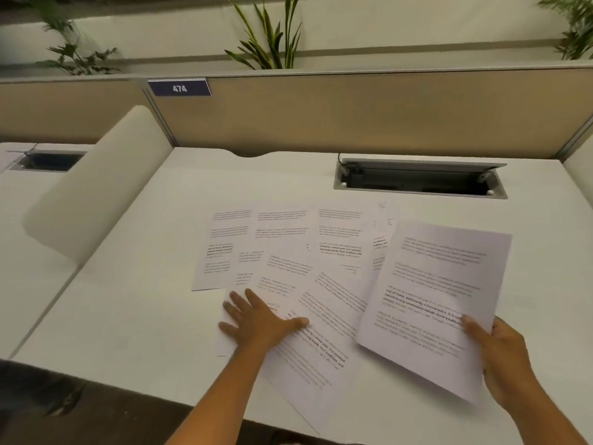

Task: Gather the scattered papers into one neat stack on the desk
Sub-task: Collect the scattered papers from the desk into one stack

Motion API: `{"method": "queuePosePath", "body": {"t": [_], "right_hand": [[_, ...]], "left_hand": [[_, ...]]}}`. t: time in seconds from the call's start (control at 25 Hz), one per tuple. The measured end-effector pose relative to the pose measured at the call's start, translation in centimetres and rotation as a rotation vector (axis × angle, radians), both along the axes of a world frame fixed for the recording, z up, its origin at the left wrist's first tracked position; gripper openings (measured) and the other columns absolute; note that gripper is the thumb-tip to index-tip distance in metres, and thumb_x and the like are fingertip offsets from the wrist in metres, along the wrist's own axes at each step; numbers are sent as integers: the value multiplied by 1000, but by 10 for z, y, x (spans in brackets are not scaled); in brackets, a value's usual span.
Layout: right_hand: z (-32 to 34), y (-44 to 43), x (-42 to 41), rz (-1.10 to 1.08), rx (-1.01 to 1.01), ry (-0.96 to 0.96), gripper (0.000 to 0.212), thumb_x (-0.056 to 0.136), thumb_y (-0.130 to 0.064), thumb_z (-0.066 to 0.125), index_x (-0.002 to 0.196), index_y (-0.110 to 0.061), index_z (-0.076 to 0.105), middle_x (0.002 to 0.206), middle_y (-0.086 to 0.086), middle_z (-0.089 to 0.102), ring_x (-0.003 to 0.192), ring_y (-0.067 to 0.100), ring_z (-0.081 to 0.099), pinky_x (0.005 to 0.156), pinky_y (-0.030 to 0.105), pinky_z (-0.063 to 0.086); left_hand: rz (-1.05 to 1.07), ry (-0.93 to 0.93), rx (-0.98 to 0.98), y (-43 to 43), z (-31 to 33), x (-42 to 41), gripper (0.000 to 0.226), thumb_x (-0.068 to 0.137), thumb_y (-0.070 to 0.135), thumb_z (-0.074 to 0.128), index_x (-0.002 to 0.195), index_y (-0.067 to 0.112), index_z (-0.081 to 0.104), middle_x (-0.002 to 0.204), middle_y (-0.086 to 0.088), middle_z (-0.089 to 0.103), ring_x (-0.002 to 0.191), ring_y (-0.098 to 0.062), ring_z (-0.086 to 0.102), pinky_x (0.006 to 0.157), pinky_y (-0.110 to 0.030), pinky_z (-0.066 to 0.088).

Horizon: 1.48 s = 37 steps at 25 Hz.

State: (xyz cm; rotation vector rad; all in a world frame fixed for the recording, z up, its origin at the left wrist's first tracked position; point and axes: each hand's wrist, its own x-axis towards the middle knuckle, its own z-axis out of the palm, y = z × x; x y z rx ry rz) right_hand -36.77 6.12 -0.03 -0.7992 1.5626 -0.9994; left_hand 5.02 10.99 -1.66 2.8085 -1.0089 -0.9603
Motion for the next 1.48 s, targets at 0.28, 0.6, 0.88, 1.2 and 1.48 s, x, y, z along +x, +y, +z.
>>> {"method": "queuePosePath", "body": {"t": [0.28,0.6,0.88,1.2,1.48], "right_hand": [[1,7,19,21,74,-5,9,103,-17,67,108,-18,74,114,11,80,99,41,76,85,49,60],[4,14,34,46,86,11,12,104,-16,65,113,-18,73,112,12,80,94,39,75,76,42,60],[9,14,33,55,72,45,11,105,-15,64,107,-18,75,112,14,80,92,42,75,83,50,60],[12,13,30,56,76,26,13,105,-14,64,108,-21,74,109,10,81,94,41,76,77,45,62],[18,18,24,91,94,-102,22,105,-14,62,120,-23,75,112,9,84,92,40,82,72,48,67]], "left_hand": [[53,-223,-202,1,7,19,148,56,86,82,164,11,14,164,-21,35,150,-40,35,120,-54,35],[138,-226,-101,-6,12,27,142,54,72,94,159,12,20,153,-21,48,139,-38,47,111,-52,41],[210,-203,-55,-4,14,40,117,57,65,96,144,13,38,144,-19,57,132,-37,52,105,-50,42],[195,169,-268,5,33,72,57,78,25,95,125,11,66,123,-10,77,107,-33,73,97,-48,60],[155,601,-739,6,91,95,40,86,10,90,118,29,76,108,-2,86,93,-29,84,70,-39,70]]}}
